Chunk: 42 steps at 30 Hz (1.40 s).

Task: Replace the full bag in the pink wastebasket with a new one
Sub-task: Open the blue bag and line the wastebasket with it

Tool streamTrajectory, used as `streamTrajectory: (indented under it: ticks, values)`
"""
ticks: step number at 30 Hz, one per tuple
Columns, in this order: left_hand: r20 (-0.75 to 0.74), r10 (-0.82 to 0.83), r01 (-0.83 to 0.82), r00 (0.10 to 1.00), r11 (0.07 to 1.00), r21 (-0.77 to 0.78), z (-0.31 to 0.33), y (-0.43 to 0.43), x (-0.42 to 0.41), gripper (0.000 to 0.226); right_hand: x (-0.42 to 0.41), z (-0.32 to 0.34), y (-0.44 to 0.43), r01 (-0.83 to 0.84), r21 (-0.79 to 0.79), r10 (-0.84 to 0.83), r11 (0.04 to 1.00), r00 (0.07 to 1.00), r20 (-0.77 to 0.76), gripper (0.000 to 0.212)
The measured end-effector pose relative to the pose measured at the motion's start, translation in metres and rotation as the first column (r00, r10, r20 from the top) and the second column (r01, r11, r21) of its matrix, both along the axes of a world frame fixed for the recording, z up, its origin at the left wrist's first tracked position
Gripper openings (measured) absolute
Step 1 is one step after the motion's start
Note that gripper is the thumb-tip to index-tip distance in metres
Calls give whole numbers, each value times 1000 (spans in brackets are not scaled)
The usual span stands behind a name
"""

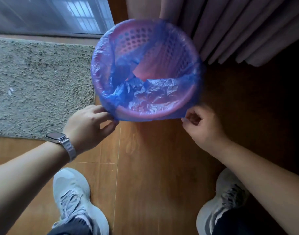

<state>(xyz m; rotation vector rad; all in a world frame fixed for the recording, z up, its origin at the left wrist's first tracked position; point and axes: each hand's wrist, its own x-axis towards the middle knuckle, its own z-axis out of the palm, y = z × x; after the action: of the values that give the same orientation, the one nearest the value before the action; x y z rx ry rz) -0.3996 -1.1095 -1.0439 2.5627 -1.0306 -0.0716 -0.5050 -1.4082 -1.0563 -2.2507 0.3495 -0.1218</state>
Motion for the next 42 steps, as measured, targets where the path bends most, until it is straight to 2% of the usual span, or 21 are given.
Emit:
streamTrajectory:
  ticks: [3, 6, 8, 11, 14, 16, 19, 22, 25, 32, 35, 38, 42]
  values:
    - [107, -65, 73, 992, 995, -66, 18, -4, -9, 40, -10, 14, 0, -90, -160, 115, 983, 982, 150, 24]
    - [199, -58, 92, 978, 981, -171, 39, -15, -10, 35, -5, 38, -7, -89, -343, 183, 935, 950, 253, 35]
    - [201, -50, 74, 978, 991, -113, 47, -31, -1, 36, 13, 55, -8, -161, -438, 286, 884, 929, 235, 47]
    - [136, -115, 107, 984, 992, 65, 45, -54, 19, 50, 44, 61, -8, -306, -533, 429, 789, 895, 120, 55]
    - [12, -197, 196, 980, 978, 71, 37, -60, 23, 53, 52, 52, -3, -363, -513, 449, 777, 892, 49, 46]
    - [-1, -259, 259, 966, 965, 40, 31, -58, 20, 50, 50, 45, -2, -409, -475, 489, 779, 871, 51, 41]
    - [69, -294, 287, 953, 954, 87, 26, -54, 19, 38, 43, 37, -3, -474, -460, 561, 751, 825, 67, 39]
    - [155, -283, 268, 947, 957, 109, 22, -55, 19, 22, 39, 28, -1, -408, -537, 564, 738, 810, 160, 19]
    - [184, -252, 245, 950, 968, 61, 19, -52, 16, 17, 42, 21, 7, -315, -573, 525, 757, 815, 246, 2]
    - [179, -266, 274, 947, 962, -19, 21, -39, 18, 10, 38, 12, -8, -290, -613, 546, 735, 789, 281, 13]
    - [216, -154, 172, 964, 983, -68, 19, -37, 25, 10, 40, 12, -12, -285, -598, 531, 749, 798, 285, 13]
    - [223, -16, 58, 975, 981, -185, 18, -35, 30, 11, 43, 19, -18, -299, -556, 529, 776, 788, 315, 13]
    - [184, 11, 47, 983, 951, -306, 16, -35, 35, 17, 41, 27, -28, -314, -525, 535, 791, 772, 344, 15]
